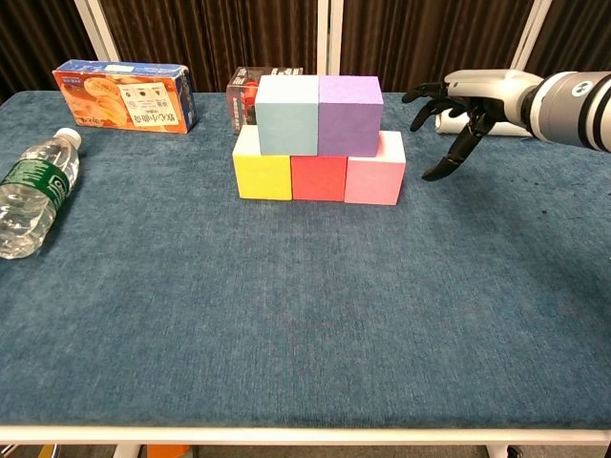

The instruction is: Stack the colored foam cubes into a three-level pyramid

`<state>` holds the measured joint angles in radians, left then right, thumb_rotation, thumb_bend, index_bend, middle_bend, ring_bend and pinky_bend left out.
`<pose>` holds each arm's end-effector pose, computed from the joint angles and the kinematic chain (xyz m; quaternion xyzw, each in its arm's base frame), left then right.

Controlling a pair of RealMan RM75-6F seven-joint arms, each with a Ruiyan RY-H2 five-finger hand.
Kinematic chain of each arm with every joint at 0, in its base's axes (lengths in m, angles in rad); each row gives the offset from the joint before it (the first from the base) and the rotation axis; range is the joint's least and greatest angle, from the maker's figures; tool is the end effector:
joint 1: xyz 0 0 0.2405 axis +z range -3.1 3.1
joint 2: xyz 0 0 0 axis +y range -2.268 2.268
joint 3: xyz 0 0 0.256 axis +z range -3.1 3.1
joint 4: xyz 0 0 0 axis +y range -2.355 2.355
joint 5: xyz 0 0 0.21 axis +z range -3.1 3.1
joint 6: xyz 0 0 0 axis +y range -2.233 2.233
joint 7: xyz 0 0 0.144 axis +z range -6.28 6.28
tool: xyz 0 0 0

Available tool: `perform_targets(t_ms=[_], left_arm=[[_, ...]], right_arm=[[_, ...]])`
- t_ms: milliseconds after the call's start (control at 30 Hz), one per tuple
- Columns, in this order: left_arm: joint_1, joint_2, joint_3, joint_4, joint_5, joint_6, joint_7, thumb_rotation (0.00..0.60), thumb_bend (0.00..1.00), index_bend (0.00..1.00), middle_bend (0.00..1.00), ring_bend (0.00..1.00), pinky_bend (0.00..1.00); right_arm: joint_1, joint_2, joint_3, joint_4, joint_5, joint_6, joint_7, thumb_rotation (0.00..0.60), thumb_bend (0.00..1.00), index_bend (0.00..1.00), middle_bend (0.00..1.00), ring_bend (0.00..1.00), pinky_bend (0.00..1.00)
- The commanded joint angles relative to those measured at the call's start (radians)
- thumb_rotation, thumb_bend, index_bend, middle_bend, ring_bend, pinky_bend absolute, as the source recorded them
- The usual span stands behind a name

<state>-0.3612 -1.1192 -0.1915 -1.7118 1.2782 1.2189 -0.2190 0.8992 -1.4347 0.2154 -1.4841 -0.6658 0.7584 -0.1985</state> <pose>-0.2499 0.2836 0.1434 -0.5464 -0.4941 -0.4878 0.4684 -0.1485 -0.3882 0.0057 0.6624 -0.5502 0.3333 0.3839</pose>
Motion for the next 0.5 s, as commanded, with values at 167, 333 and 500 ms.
perform_targets(t_ms=[167, 333, 500], left_arm=[[-0.004, -0.003, 0.0, -0.001, 0.006, -0.001, 0.007, 0.6, 0.05, 0.17, 0.22, 0.18, 0.16], [-0.005, -0.003, -0.001, -0.006, 0.004, 0.0, 0.015, 0.6, 0.05, 0.17, 0.22, 0.18, 0.16], [-0.003, -0.002, -0.003, -0.005, -0.002, -0.001, 0.014, 0.6, 0.05, 0.17, 0.22, 0.18, 0.16]], right_arm=[[-0.008, 0.038, -0.001, -0.024, 0.045, -0.057, 0.045, 0.6, 0.1, 0.0, 0.2, 0.0, 0.0], [-0.011, 0.02, 0.018, -0.005, 0.047, -0.108, 0.112, 0.6, 0.1, 0.0, 0.2, 0.0, 0.0], [-0.018, -0.012, 0.033, 0.034, 0.02, -0.14, 0.176, 0.6, 0.1, 0.0, 0.2, 0.0, 0.0]])
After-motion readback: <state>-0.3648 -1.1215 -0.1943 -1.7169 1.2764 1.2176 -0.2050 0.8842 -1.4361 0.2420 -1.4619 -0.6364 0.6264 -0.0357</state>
